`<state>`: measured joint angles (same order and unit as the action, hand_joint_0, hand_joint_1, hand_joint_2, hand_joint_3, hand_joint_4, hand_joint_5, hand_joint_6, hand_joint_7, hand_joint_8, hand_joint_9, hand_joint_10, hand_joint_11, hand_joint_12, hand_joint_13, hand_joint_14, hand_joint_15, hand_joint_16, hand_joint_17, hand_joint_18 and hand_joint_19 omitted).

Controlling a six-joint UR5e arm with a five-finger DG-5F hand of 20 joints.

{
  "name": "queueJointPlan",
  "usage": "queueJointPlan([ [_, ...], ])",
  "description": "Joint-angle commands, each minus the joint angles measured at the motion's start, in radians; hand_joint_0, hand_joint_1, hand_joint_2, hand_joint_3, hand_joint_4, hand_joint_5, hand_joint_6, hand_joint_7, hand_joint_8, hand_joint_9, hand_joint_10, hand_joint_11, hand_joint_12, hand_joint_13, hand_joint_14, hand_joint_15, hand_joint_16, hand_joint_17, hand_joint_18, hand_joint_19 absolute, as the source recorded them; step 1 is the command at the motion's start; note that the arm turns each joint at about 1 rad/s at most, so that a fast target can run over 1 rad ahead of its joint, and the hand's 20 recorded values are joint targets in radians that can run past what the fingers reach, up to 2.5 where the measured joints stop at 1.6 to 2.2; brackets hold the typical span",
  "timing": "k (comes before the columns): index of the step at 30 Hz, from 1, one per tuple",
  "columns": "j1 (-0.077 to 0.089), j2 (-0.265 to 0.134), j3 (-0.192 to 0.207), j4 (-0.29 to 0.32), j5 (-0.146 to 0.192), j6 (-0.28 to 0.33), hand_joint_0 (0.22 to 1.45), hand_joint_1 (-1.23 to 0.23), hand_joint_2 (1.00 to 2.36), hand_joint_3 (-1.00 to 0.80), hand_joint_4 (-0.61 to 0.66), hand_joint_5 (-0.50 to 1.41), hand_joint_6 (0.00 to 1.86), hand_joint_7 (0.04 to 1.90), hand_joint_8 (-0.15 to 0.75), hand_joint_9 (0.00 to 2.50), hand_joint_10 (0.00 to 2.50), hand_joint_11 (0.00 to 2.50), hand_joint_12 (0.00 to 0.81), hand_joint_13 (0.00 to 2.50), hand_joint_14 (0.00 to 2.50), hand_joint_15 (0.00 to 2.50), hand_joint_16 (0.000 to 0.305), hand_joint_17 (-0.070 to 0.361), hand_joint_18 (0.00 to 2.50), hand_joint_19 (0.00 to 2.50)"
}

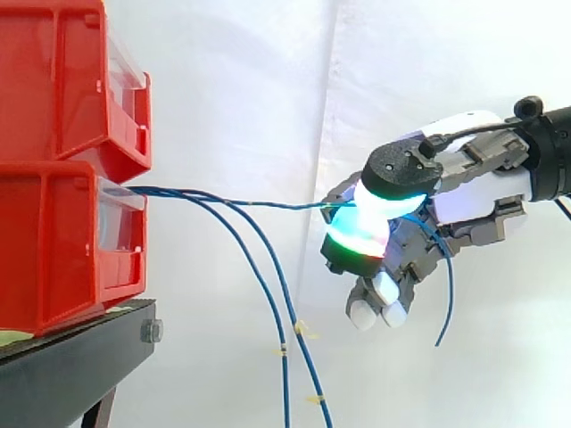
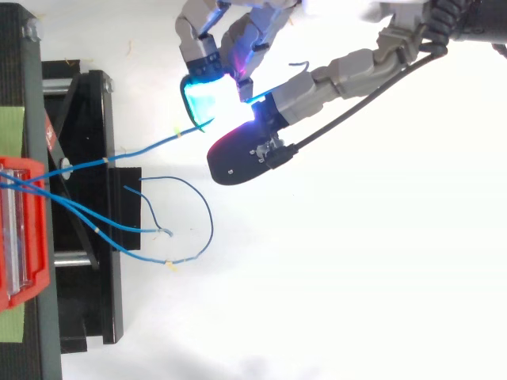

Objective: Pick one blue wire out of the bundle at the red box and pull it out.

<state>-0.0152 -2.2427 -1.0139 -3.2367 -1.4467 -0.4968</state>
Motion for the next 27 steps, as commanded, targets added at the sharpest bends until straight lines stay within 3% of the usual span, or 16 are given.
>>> queueJointPlan([
  [1,0.000,0.000,0.000,0.000,0.000,-0.002,0.53,-0.75,1.01,-0.39,0.14,-0.15,0.88,1.16,0.327,0.85,0.02,0.62,0.433,0.65,0.02,0.50,0.060,0.135,0.55,0.60],
  [3,0.000,0.000,0.001,0.000,0.000,-0.003,0.50,-0.74,1.00,-0.49,0.15,-0.15,0.88,1.14,0.334,0.85,0.02,0.61,0.442,0.65,0.02,0.51,0.062,0.139,0.56,0.59],
  [13,0.001,0.000,0.000,0.000,0.000,-0.002,0.49,-0.64,1.00,-0.50,0.15,-0.14,0.87,1.12,0.343,0.86,0.02,0.60,0.445,0.65,0.02,0.51,0.062,0.141,0.55,0.61],
  [18,0.003,0.000,0.000,0.000,0.000,0.000,0.54,-0.56,1.01,-0.40,0.15,-0.14,0.87,1.16,0.333,0.87,0.02,0.62,0.431,0.65,0.02,0.51,0.059,0.133,0.53,0.62],
  [22,0.003,0.000,0.000,0.000,0.000,0.001,0.56,-0.61,1.01,-0.26,0.15,-0.14,0.87,1.20,0.332,0.88,0.02,0.62,0.428,0.66,0.02,0.51,0.058,0.130,0.52,0.62],
  [27,0.003,0.000,0.000,0.000,0.000,0.001,0.56,-0.64,1.02,-0.24,0.16,-0.14,0.87,1.19,0.331,0.88,0.02,0.62,0.428,0.66,0.02,0.52,0.058,0.130,0.54,0.62],
])
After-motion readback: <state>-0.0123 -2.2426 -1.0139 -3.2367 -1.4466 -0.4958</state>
